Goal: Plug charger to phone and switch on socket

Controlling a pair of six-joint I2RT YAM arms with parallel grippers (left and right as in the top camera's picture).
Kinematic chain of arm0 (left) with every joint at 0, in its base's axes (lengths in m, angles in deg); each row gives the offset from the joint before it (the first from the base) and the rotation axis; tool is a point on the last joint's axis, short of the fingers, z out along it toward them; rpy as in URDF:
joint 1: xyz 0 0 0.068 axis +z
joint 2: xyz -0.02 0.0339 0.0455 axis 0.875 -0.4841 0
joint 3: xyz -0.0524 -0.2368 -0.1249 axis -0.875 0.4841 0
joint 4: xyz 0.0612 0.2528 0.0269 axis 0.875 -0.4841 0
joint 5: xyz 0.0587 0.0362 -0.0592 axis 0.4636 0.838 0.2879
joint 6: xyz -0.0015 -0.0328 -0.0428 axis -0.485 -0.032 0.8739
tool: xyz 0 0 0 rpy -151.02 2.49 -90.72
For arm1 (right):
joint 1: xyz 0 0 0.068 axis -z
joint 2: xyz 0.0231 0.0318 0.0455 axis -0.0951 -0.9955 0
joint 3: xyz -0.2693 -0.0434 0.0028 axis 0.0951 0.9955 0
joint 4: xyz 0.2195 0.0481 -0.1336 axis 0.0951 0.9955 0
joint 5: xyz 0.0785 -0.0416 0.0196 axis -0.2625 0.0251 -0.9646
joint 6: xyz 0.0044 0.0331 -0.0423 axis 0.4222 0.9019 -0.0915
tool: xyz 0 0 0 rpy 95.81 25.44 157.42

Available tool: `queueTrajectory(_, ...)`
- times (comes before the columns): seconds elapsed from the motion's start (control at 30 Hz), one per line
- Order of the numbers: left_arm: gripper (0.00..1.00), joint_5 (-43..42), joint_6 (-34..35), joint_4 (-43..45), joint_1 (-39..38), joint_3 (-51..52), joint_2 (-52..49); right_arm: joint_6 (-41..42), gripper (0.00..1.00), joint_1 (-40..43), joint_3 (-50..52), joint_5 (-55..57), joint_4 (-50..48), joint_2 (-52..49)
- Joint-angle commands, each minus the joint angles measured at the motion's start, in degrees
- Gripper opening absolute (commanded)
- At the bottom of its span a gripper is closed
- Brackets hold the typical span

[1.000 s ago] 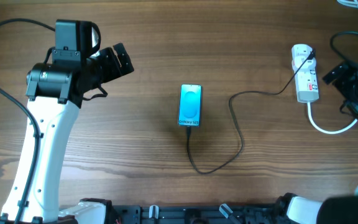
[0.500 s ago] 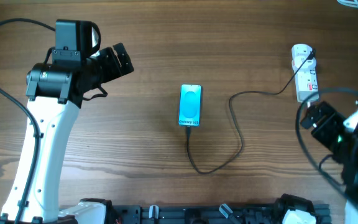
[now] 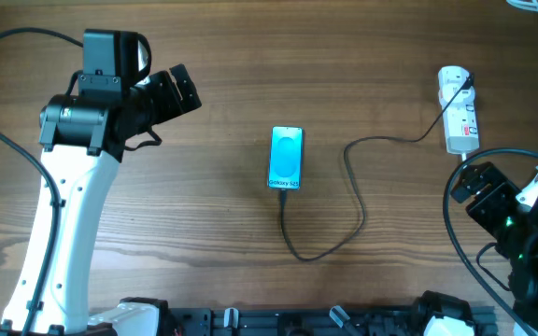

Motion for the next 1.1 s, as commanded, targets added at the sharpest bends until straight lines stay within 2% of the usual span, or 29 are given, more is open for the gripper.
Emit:
queueTrajectory(0.0, 1.0, 1.0, 0.3, 0.0, 0.2, 0.1, -0.3, 0.6, 1.0, -0.2, 0.4, 0.4, -0.2, -0.6)
queueTrajectory(0.3, 1.0, 1.0, 0.3, 0.0, 0.2, 0.1, -0.3, -0.1, 1.0, -0.2, 0.4, 0.6, -0.1, -0.8)
queueTrajectory(0.53, 1.0, 1.0, 0.3, 0.0, 0.2, 0.1, -0.3, -0.9, 1.0, -1.9, 0.8, 1.6, -2.5, 3.1)
queueTrajectory(0.73, 1.0, 1.0, 0.3, 0.0, 0.2, 0.1, -0.3, -16.7, 1.0, -10.1, 7.1, -5.6, -17.4, 9.7)
queueTrajectory(1.07, 1.0, 1.0, 0.3, 0.0, 0.2, 0.1, -0.3, -18.7, 1.0, -11.2, 28.2, -8.8, -41.7, 26.5)
